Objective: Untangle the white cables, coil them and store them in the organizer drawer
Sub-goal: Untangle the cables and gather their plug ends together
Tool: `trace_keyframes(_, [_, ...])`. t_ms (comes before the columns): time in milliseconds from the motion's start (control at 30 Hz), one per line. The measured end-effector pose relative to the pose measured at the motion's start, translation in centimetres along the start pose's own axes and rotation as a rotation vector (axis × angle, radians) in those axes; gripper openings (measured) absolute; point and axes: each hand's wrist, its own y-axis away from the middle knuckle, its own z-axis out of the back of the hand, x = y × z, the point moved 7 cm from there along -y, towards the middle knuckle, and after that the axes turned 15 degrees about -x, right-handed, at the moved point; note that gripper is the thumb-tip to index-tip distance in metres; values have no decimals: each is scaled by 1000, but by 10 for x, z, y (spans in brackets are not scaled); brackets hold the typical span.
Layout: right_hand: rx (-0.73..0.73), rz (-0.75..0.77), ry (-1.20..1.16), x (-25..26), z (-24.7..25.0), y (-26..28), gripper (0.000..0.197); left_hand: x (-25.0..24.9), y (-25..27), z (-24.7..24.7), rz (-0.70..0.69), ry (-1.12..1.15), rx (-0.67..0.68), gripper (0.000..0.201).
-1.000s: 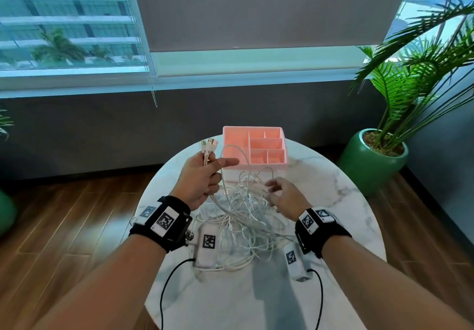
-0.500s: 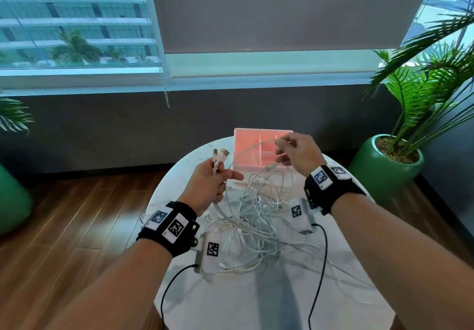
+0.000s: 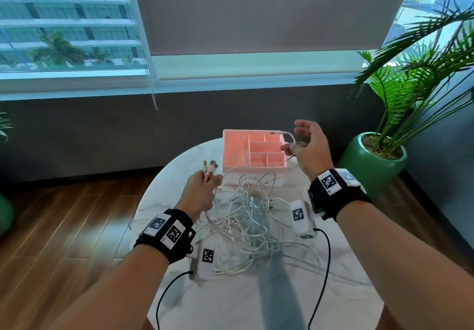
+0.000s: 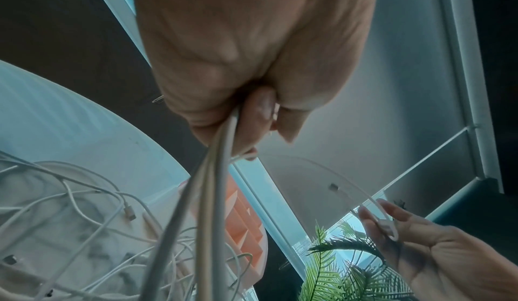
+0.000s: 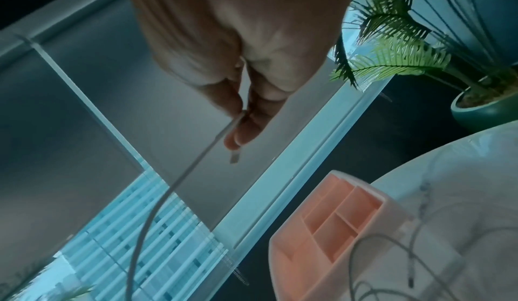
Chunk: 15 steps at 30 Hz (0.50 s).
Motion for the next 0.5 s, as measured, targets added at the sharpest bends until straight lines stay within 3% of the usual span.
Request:
trace_keyframes(100, [68, -134, -74, -8, -16, 15, 56, -2, 2, 4, 21, 90, -51, 14])
trace_keyframes(267, [131, -279, -170, -15, -52, 52, 34, -8, 15, -6, 89, 274, 56, 29])
trace_keyframes(500, [282, -188, -206, -9, -88, 110, 26, -16, 18, -11, 84, 437, 39, 28])
